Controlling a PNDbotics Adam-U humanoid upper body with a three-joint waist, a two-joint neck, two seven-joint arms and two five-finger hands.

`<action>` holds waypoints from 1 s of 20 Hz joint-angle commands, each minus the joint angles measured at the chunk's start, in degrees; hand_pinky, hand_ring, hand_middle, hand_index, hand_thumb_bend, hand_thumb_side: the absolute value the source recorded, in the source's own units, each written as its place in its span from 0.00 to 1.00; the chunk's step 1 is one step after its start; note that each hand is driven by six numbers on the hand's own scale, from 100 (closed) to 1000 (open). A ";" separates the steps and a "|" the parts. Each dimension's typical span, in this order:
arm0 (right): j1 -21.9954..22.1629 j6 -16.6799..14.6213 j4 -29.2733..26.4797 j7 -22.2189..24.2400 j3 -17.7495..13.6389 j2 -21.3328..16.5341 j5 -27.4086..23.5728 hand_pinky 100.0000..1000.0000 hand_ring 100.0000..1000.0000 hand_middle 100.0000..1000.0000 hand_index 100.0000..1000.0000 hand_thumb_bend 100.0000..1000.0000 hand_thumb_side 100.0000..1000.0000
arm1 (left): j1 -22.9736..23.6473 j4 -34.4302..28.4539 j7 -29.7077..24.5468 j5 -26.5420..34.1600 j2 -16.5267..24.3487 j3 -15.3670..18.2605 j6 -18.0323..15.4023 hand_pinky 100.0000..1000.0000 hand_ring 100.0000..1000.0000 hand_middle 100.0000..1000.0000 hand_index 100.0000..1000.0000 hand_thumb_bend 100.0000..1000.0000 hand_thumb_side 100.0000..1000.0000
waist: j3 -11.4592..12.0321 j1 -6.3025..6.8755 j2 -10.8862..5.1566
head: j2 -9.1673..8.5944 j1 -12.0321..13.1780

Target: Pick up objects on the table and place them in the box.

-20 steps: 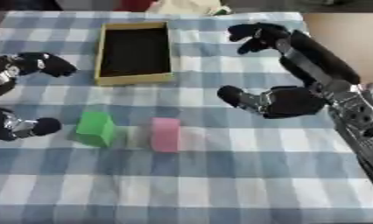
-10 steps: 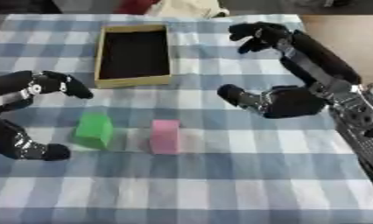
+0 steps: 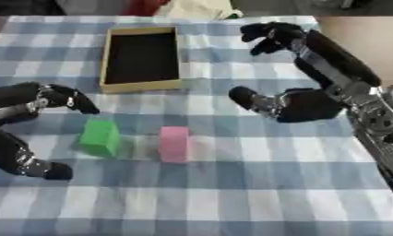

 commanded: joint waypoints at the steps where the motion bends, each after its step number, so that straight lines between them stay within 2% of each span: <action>1: -0.65 0.11 -1.01 0.06 -0.59 -1.37 0.40 0.79 0.75 0.81 0.94 0.42 0.66 | -1.22 0.07 1.17 -2.02 1.00 0.10 0.86 0.80 0.79 0.77 0.87 0.64 0.66 | -0.02 0.09 -1.18 | -0.30 0.03; 11: -0.57 0.18 -1.01 0.25 -0.50 -1.04 0.38 0.79 0.75 0.81 0.95 0.41 0.66 | -3.34 3.57 4.71 -7.82 -1.49 -2.28 1.95 0.79 0.78 0.75 0.86 0.64 0.66 | -0.18 0.02 -1.17 | -0.19 0.12; 20: -0.59 0.24 -1.01 0.37 -0.43 -0.92 0.39 0.79 0.75 0.81 0.95 0.40 0.66 | -4.56 7.04 3.67 -10.19 -2.82 -4.56 0.10 0.79 0.76 0.73 0.84 0.58 0.63 | -0.25 0.01 -1.03 | 0.02 0.14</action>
